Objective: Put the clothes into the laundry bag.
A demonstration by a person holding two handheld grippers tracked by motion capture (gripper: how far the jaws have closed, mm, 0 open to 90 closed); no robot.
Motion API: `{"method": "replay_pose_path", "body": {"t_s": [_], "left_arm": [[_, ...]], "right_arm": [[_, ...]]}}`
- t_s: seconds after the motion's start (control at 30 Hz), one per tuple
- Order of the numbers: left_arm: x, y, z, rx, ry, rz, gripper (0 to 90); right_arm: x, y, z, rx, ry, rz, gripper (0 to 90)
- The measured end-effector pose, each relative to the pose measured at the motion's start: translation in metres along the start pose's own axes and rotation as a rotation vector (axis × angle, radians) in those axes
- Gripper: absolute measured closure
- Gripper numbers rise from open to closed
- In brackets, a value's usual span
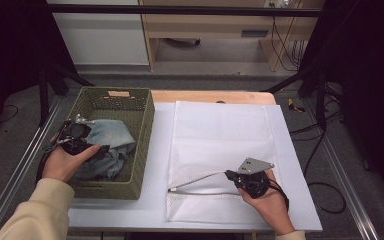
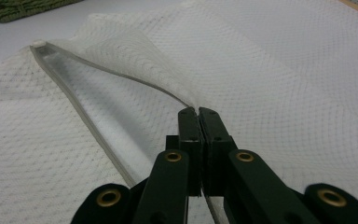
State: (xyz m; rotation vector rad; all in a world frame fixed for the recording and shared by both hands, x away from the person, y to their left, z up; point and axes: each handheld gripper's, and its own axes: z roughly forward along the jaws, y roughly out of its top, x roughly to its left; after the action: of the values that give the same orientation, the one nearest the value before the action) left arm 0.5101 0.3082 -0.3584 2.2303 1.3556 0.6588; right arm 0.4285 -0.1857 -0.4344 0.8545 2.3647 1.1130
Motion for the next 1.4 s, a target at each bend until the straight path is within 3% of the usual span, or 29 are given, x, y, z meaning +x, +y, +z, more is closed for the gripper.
{"method": "replay_pose_path", "body": {"t_s": [0.1,0.4,0.47,0.63,1.13,1.4], "left_arm": [[0.002,-0.002,0.004,0.003,0.005,-0.013,6.4],[-0.001,-0.005,0.018,0.060,-0.033,-0.025,4.1],[0.001,-0.005,0.022,0.061,-0.039,-0.021,3.5],[0.005,-0.004,0.028,0.041,-0.055,-0.058,2.5],[0.006,0.002,0.050,0.033,-0.055,-0.041,1.3],[0.008,-0.002,0.059,0.052,-0.091,-0.063,0.0]], "right_arm": [[0.000,0.000,0.000,0.006,0.000,-0.002,88.7],[0.000,0.000,0.000,0.009,0.002,-0.004,88.6],[0.000,0.000,0.000,0.011,0.001,-0.004,88.6],[0.000,0.000,0.000,0.012,0.001,-0.003,88.3],[-0.002,-0.002,0.003,0.023,0.005,-0.003,88.1],[-0.001,-0.002,0.003,0.029,0.008,-0.001,87.8]]}}
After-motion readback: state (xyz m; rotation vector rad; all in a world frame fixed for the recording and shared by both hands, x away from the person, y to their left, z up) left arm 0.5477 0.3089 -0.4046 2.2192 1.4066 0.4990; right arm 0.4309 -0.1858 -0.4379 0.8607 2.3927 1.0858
